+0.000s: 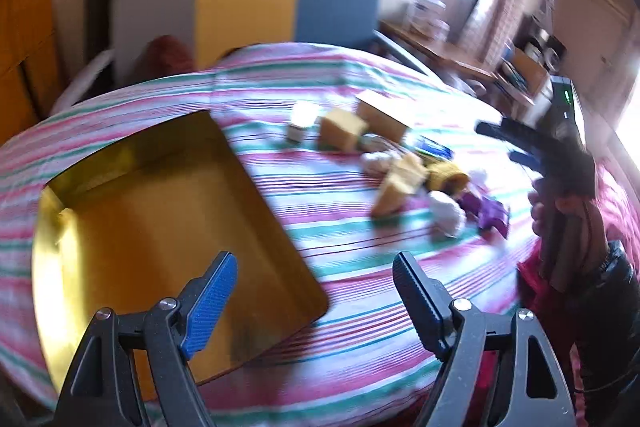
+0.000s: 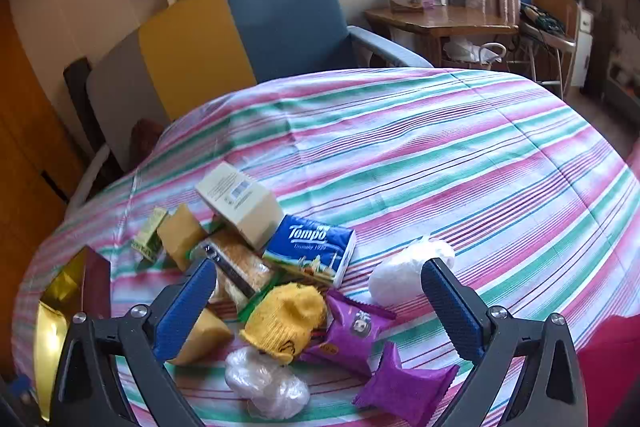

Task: Organize objects
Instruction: 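Move both tools from the gold tray toward the cluster of items, then grasp the yellow sponge with the left tool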

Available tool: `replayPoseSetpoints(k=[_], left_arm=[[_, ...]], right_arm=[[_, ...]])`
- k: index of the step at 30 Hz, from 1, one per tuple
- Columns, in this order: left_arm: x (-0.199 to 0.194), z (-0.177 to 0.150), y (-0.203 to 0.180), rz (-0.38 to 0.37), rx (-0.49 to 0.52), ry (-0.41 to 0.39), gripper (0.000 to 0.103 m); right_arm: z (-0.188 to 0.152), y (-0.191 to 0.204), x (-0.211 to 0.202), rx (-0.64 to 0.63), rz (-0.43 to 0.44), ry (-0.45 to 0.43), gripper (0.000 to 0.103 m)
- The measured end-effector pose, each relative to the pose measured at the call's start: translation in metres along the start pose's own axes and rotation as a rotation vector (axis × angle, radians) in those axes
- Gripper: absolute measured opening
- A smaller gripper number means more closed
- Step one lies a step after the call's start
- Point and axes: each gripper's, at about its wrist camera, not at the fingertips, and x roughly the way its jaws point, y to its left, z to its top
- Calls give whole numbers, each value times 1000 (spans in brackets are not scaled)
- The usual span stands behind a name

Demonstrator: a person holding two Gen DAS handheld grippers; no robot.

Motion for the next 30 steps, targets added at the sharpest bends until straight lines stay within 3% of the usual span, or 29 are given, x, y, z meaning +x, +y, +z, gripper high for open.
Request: replayPoseSetpoints(k=[5,11,21,24,30], left_arm=[[28,20,-35,-40,88,23,81],[68,38,-60,-83,188,64,81],[120,48,-76,-113,164,160,81],[135,52,-80,-95,185,193,82],[159,60,-85,-26,222,182,81]], right_arm=[[-1,-3,-4,54,74,14,103],[-2,-5,-5,73,99,19,103],[-1,-12,2,97,116,51,103],[0,-14,1,108,123,44,103],[0,-15,3,118,129,48,103]])
